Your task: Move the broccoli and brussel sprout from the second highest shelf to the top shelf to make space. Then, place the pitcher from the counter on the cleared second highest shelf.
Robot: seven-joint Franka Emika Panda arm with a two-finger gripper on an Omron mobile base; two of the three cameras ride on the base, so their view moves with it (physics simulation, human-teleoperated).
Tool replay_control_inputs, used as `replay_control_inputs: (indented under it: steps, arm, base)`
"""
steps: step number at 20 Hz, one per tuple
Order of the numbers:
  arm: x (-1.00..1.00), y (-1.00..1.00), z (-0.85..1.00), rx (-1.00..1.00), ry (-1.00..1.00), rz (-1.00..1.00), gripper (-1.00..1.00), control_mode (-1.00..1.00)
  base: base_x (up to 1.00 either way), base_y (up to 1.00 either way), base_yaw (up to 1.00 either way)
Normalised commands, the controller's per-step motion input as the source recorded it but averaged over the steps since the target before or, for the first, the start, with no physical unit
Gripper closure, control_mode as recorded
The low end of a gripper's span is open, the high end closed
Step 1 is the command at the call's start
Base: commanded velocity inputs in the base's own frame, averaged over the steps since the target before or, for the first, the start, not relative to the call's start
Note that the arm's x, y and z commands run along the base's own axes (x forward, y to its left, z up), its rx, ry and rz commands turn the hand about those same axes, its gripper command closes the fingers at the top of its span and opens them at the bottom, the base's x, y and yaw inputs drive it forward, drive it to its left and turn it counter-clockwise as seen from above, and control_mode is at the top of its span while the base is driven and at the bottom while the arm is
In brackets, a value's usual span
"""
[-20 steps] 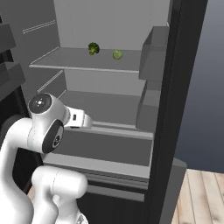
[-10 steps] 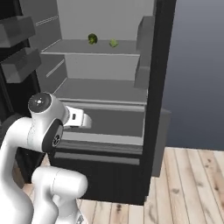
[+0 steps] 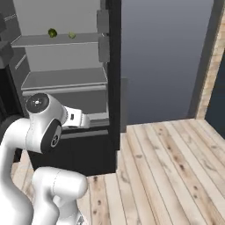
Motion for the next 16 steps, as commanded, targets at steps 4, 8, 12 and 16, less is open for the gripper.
replay_control_inputs:
  steps: [4, 8, 12, 16]
  arm:
    - [0.0, 0.0, 0.0, 0.0, 0.0, 0.0, -1.0, 1.0]
    - [0.0, 0.0, 0.0, 0.0, 0.0, 0.0, -1.0, 1.0]
    - [0.0, 0.0, 0.0, 0.0, 0.0, 0.0, -1.0, 1.0]
    - [0.0, 0.0, 0.0, 0.0, 0.0, 0.0, -1.0, 1.0]
  base:
    - [-0.44, -0.34, -0.59]
    - [-0.44, -0.41, -0.59]
    - [-0.29, -0.45, -0.59]
    - [-0.08, -0.43, -0.59]
